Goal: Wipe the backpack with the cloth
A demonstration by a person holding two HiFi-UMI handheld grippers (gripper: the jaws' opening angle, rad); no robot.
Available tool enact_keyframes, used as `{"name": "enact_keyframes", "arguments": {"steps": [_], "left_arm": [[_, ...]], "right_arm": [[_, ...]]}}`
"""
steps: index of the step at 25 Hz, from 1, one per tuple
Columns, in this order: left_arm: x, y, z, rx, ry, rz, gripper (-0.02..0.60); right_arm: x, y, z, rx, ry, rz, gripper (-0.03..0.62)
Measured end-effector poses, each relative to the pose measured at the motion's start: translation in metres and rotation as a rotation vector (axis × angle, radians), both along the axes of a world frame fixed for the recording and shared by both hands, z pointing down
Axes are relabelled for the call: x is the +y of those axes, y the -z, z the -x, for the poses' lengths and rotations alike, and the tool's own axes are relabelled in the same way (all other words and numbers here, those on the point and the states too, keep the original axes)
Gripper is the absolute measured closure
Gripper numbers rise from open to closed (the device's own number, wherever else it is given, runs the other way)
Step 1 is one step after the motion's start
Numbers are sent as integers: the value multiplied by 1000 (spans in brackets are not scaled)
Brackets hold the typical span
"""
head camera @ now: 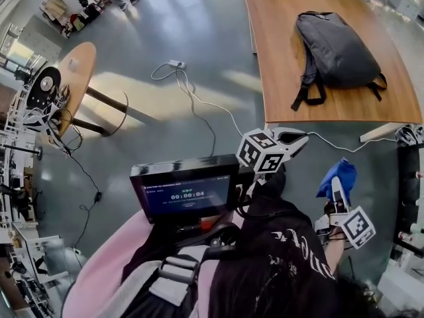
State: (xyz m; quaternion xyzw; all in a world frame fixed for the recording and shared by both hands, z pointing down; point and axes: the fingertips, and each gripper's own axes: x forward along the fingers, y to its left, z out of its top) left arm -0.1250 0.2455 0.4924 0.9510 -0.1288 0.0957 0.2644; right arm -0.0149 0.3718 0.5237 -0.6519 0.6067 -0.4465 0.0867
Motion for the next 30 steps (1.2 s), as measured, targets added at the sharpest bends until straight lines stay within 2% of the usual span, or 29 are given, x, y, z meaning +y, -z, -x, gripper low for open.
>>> {"name": "enact_keyframes", "arguments": {"steps": [6,9,12,16,20,26,30], "left_arm": [[-98,9,-31,43,9,-12,581],[-134,12,-45,51,6,-2,581],[-159,8,-48,40,12,17,581],[-179,-1,-50,29,34,47,581],[-197,-11,-50,16,78,70,581],[-225,-22,-48,12,226,77,581],[-241,-27,-57,8,340,84,581]], "right_arm": [[-92,22,-10,-50,24,-57,471],[-123,24,-27,1,11,2,471],[-157,25,-25,-6,44,-3,471],[-201,27,-25,35,156,-52,471],[-240,17,-35,75,241,-27,471],[-291,-7,-41,129,465,5,471],[-315,-33,-54,179,633,63,471]]}}
